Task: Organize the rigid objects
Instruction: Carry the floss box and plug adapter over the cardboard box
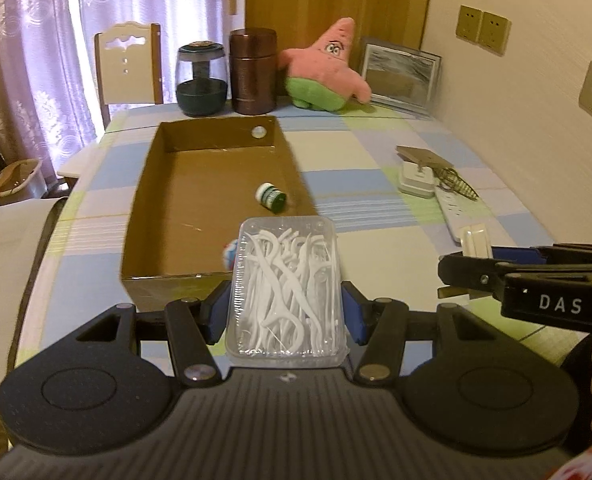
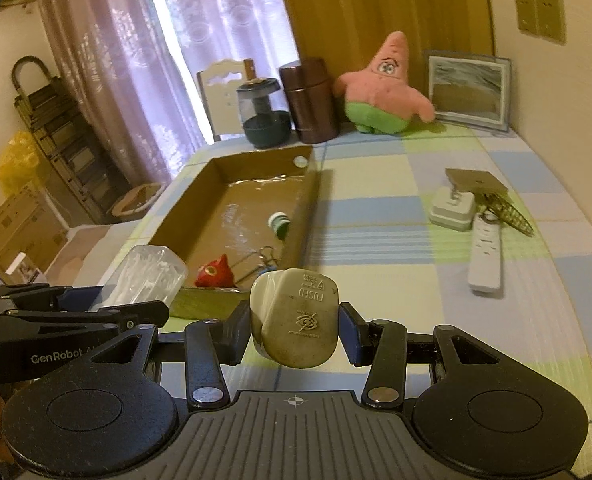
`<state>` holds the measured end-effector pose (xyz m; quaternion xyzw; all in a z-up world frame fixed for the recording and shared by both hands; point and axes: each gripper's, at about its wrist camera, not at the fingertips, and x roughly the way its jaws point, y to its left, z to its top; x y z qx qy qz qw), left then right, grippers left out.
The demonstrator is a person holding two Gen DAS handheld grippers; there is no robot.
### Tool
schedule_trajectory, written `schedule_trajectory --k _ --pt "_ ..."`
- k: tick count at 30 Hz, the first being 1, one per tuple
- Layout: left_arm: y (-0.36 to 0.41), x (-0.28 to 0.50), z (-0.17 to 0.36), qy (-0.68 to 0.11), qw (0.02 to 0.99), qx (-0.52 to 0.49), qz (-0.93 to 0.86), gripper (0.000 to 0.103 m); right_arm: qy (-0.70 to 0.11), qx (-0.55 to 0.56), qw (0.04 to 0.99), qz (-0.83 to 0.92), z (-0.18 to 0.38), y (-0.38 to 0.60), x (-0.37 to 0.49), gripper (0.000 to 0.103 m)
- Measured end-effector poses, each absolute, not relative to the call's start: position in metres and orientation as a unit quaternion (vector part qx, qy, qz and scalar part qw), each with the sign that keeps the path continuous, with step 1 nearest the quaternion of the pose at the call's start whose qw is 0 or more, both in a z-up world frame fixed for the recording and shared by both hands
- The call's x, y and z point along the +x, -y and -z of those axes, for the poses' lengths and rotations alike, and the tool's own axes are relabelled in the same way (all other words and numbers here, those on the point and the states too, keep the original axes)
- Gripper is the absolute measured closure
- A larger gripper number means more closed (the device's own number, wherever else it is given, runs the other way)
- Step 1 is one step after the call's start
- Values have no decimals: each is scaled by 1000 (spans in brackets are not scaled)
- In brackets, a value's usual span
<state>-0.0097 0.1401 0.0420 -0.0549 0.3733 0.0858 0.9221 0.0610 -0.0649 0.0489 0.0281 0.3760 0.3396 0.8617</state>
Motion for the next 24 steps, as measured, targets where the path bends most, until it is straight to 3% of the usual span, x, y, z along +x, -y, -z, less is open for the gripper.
schedule_trajectory --k 24 --pt "-198 -2 -46 -377 918 -46 -113 51 -372 -11 845 -384 -48 -5 75 60"
